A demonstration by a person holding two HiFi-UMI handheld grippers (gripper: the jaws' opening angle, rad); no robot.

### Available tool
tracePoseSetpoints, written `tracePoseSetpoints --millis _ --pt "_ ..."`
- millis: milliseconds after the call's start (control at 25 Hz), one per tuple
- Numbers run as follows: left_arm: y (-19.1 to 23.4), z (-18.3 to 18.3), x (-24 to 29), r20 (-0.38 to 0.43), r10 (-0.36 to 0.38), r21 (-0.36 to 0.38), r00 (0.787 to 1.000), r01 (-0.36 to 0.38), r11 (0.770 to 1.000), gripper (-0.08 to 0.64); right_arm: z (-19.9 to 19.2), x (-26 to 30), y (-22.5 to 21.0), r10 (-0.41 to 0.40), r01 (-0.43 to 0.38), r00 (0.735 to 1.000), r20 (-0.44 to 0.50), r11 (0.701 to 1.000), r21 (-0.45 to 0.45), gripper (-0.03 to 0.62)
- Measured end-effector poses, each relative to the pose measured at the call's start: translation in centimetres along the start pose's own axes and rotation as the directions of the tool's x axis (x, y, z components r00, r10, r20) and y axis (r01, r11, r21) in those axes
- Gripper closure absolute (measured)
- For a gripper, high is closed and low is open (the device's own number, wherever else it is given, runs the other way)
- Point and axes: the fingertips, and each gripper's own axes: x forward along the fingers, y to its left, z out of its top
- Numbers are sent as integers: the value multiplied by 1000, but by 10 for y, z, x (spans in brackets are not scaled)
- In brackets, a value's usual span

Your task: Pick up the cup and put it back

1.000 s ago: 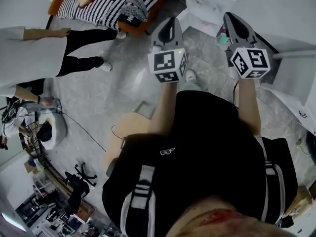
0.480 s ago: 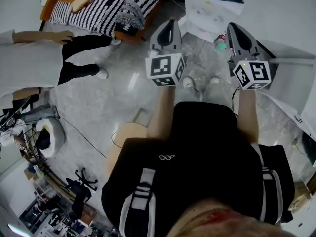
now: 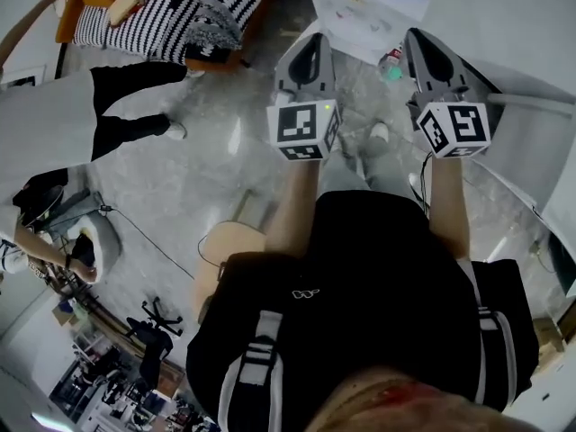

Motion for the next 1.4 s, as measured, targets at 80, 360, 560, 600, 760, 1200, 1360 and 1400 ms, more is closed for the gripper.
tracePoseSetpoints --millis 80,360,560,600,760,1200,1360,1400 --pt "-9 -6 13 13 -17 9 1000 17 1000 546 -10 7 -8 4 -4 1000 -1 1000 5 583" --pt "-19 -81 48 25 -9 17 1000 9 1000 546 -81 20 -29 45 -45 999 13 999 -6 583" --pt "-12 -162 71 9 -12 36 1000 11 999 546 -163 33 -37 41 -42 998 39 999 21 583" --pt "-9 -177 76 8 -8 35 1000 8 999 546 -179 36 -40 36 -37 999 36 999 22 583" --pt "6 -236 91 6 16 30 1000 -17 999 546 -240 46 -46 23 -24 999 40 999 27 583" --pt "46 -399 138 -1 72 85 997 -72 994 546 -416 68 -66 41 -41 999 0 999 -3 583" --pt "58 -445 167 34 89 46 995 -90 995 546 -463 78 -75 100 -100 995 -7 994 -43 583" --pt "60 -458 176 43 90 40 995 -91 995 546 -472 81 -79 108 -107 994 8 994 -30 583"
